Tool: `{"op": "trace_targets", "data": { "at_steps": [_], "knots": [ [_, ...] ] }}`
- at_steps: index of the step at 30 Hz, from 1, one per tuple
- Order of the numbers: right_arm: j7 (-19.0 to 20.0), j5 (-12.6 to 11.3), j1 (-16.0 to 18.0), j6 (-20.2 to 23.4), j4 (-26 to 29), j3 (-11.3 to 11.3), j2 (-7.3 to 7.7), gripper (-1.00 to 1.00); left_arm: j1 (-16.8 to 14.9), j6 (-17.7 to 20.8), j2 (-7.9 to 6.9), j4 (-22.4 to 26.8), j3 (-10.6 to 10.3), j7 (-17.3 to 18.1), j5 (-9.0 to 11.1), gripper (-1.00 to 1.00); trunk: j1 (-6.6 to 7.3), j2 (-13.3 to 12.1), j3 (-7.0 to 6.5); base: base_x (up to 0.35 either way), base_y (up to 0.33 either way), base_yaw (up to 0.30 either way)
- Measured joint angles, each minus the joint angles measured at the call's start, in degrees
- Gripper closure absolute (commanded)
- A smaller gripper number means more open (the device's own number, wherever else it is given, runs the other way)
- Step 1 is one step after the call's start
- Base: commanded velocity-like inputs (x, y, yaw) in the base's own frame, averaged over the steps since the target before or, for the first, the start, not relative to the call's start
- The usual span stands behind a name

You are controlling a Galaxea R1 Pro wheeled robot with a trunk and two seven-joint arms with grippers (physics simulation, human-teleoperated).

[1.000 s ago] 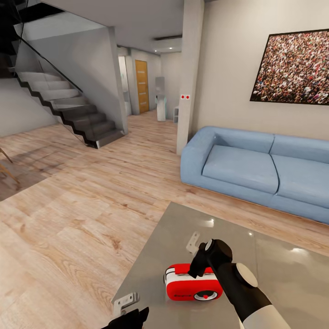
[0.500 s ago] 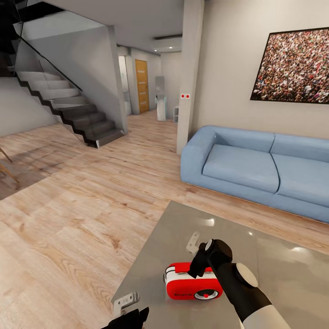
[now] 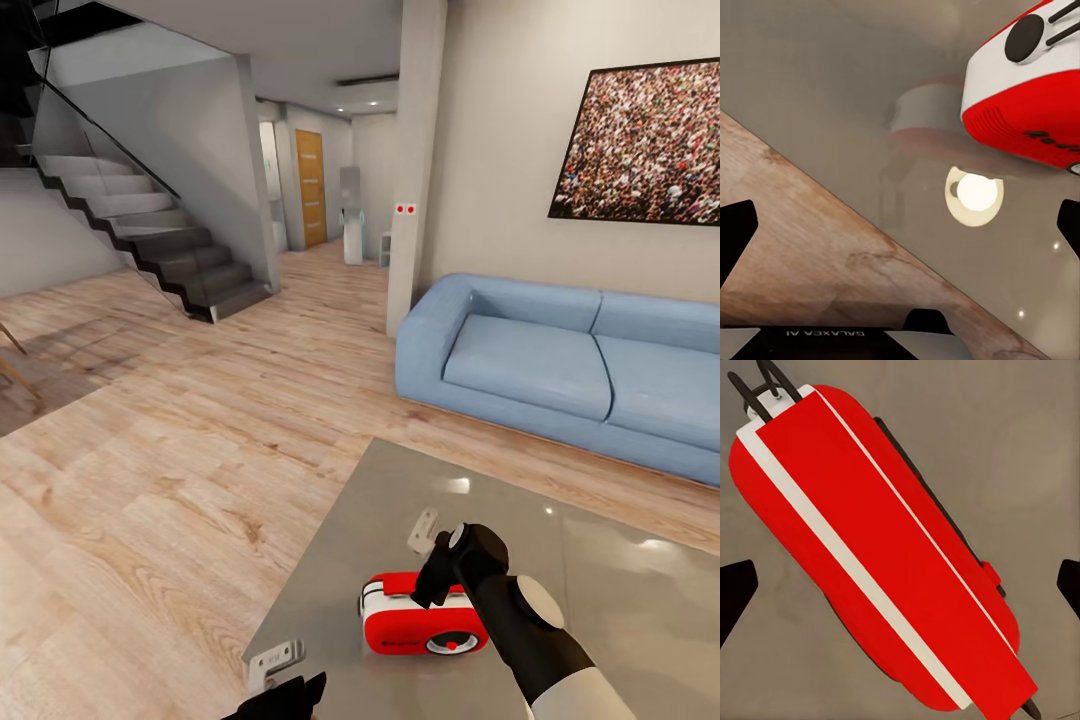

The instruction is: Turn on the radio receiver that's on the table in the living room.

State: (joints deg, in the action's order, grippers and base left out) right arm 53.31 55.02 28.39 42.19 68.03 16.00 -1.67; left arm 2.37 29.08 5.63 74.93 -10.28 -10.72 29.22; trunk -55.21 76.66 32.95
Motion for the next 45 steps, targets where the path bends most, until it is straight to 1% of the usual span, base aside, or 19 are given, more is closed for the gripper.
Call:
{"op": "trace_targets", "data": {
  "at_steps": [5,15,31,37,45],
  "knots": [
    [0.0,0.0,0.0,0.0,0.0,0.0,0.00,-1.00,0.0,0.0,0.00,0.0,0.0,0.0,0.0,-1.00,0.00,0.0,0.00,0.000,0.000,0.000],
    [0.0,0.0,0.0,0.0,0.0,0.0,0.00,-1.00,0.0,0.0,0.00,0.0,0.0,0.0,0.0,-1.00,-2.19,4.0,1.79,0.000,0.000,0.000],
    [0.0,0.0,0.0,0.0,0.0,0.0,0.00,-1.00,0.0,0.0,-0.09,0.0,0.0,0.0,0.0,-1.00,-2.20,4.0,1.80,0.000,0.000,0.000],
    [0.0,0.0,0.0,0.0,0.0,0.0,0.00,-1.00,0.0,0.0,-0.02,0.0,0.0,0.0,0.0,-1.00,-3.51,6.4,2.87,0.000,0.000,0.000],
    [0.0,0.0,0.0,0.0,0.0,0.0,0.00,-1.00,0.0,0.0,0.00,0.0,0.0,0.0,0.0,-1.00,-3.51,6.4,2.87,0.000,0.000,0.000]
  ]
}}
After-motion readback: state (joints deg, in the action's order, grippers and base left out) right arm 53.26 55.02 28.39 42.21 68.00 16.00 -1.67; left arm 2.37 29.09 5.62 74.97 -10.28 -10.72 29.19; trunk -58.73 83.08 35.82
